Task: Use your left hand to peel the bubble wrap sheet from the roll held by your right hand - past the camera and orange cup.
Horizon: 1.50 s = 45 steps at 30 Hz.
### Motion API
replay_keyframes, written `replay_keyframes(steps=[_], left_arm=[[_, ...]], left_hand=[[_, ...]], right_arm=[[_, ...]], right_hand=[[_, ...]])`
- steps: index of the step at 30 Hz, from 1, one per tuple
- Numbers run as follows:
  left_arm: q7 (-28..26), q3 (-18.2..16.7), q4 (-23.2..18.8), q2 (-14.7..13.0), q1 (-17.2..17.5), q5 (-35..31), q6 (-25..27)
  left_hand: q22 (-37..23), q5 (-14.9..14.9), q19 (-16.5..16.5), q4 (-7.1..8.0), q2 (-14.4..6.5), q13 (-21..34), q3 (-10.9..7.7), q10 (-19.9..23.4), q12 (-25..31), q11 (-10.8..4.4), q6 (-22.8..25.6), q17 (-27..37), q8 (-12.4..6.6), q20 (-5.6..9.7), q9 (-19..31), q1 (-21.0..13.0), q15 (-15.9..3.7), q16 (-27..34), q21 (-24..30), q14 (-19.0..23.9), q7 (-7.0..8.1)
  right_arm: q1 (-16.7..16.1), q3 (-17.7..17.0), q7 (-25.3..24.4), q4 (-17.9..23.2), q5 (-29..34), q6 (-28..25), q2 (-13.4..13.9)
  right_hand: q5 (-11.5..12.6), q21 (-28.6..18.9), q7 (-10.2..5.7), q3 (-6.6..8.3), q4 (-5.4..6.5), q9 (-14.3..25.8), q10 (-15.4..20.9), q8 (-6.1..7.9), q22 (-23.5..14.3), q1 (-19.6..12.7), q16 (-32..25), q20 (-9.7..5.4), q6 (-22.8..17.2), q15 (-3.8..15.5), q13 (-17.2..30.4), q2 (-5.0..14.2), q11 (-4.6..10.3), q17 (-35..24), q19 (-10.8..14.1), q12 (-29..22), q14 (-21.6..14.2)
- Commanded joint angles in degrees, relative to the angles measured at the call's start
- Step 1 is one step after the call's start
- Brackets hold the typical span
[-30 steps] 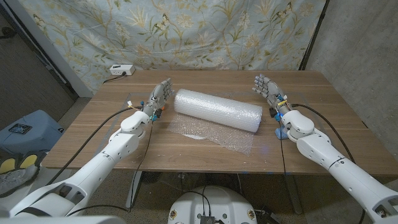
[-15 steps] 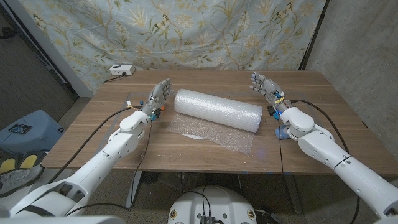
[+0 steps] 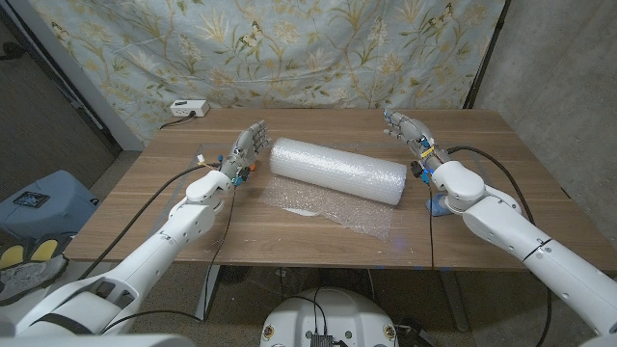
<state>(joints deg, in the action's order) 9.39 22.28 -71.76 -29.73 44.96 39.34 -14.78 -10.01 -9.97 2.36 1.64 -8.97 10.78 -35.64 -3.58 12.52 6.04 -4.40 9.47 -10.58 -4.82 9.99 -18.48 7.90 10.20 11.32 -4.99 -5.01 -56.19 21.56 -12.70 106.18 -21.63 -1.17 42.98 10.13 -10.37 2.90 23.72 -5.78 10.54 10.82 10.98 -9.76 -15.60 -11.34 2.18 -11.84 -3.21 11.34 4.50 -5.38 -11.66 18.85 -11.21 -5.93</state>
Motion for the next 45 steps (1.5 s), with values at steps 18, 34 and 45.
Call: replay_keyframes(steps=[18,34,45], left_arm=[[-0.13,-0.47,-1.99,-0.72,0.88,0.53,0.26],[0.42,-0.25,-1.64,-0.5,0.38,0.51,0.15],[-0.1,-0.63,-2.91,-1.11,1.52,0.89,0.58]], left_hand=[[-0.1,-0.39,0.24,-1.02,-0.2,0.18,-0.09,0.39,0.0,0.35,0.39,0.2,-0.11,-0.42,0.19,-0.98,0.16,0.09,0.12,0.29,-0.24],[-0.11,-0.43,0.3,-1.56,-0.33,0.2,-0.12,0.5,-0.04,0.46,0.56,0.21,-0.13,-0.59,0.2,-1.26,0.21,0.09,0.13,0.38,-0.33],[-0.12,-0.47,0.36,-1.95,-0.42,0.22,-0.13,0.68,-0.04,0.67,0.72,0.21,-0.15,-0.63,0.2,-1.47,0.32,0.12,0.14,0.53,-0.36]], right_arm=[[6.63,6.52,1.88,12.43,12.26,-18.16,4.49],[14.6,13.29,8.94,18.26,18.73,-30.85,5.62],[21.0,20.1,15.36,21.24,24.56,-40.2,5.38]], right_hand=[[-0.07,0.25,1.35,-0.38,-2.07,0.15,-2.96,-0.47,-0.09,-1.86,0.48,2.76,2.23,-3.0,0.28,-1.04,-1.72,0.11,-3.53,0.42,2.33],[0.03,0.07,4.75,-0.64,-3.64,0.26,-5.44,-0.54,-0.11,-3.92,0.43,5.24,5.34,-6.47,0.6,-2.79,-5.07,0.09,-6.67,0.25,4.24],[0.22,0.08,7.32,-0.54,-3.94,0.39,-8.91,-0.53,-0.12,-6.67,0.62,7.09,9.23,-8.76,1.09,-4.23,-7.11,-0.08,-9.98,0.29,7.56]])
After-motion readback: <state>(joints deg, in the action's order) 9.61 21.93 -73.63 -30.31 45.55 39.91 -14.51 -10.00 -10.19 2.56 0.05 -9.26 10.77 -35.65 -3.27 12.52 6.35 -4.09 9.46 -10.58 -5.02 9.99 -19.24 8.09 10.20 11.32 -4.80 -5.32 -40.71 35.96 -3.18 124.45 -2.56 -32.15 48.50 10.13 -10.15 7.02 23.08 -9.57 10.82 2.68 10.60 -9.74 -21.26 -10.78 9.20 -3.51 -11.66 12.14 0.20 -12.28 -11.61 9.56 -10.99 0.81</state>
